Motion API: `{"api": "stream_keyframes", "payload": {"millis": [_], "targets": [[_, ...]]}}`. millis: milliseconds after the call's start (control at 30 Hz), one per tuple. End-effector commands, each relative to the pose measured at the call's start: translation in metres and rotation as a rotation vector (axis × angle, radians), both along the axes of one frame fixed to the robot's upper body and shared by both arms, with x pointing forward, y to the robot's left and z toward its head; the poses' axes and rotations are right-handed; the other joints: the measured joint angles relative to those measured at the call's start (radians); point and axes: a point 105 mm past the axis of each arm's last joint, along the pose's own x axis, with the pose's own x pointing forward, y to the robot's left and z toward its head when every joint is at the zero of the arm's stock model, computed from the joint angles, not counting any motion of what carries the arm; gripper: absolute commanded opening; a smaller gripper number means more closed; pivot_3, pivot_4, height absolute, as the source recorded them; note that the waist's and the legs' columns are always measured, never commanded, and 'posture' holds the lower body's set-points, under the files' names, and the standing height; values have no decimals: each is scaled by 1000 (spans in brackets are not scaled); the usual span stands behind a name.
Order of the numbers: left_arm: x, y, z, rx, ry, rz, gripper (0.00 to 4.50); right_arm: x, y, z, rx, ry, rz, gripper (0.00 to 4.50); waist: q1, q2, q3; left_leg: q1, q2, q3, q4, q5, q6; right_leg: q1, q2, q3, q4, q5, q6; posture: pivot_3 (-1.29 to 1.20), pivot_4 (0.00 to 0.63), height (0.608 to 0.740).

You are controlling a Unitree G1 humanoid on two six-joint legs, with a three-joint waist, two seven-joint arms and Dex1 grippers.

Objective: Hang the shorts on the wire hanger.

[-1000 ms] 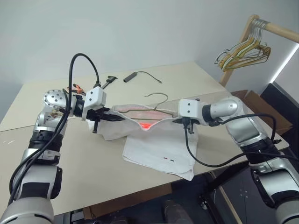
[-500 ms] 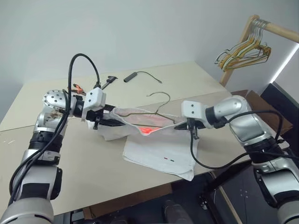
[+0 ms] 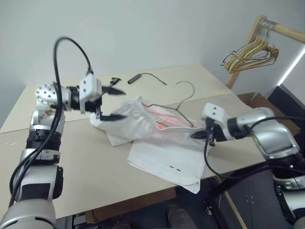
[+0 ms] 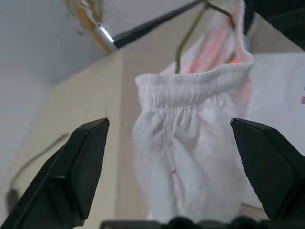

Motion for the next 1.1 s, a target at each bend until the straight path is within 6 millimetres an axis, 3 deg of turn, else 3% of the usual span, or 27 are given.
{"api": "stream_keyframes", "payload": {"millis": [33,233,300,500,867,1100], "targets": [[-19,-9,35,-178,-38,-73,4430,-10,-19,7,50,1,-181,0,-2,0,0,0,0,0,0,0,0,0,0,0,0,0,0,-204,0,740],[-39,-42,50,-436,43,-73,4430,-24,-49,12,170,34,-528,0,-10,0,0,0,-1,-1,1,0,0,1,-3,2,1,0,2,-236,0,740],[-49,-60,52,-524,92,-81,4430,-27,-68,13,200,35,-706,0,-10,0,0,1,-1,-2,2,0,0,2,-3,3,2,0,2,-251,2,740],[-65,-87,59,-667,196,-81,4430,-25,-119,12,196,-16,-1042,0,-19,0,0,4,-2,3,3,0,0,15,-2,1,-3,-1,5,-274,0,740],[-73,-97,71,-719,168,-119,4430,-6,-177,54,276,-121,-1397,0,-79,4,-2,9,0,6,2,0,0,26,3,3,-12,-3,10,-270,0,740],[-77,-103,71,-724,157,-148,4430,2,-205,78,351,-94,-1570,0,-93,5,-2,12,0,6,0,0,0,30,3,3,-16,-3,11,-271,0,740]]}}
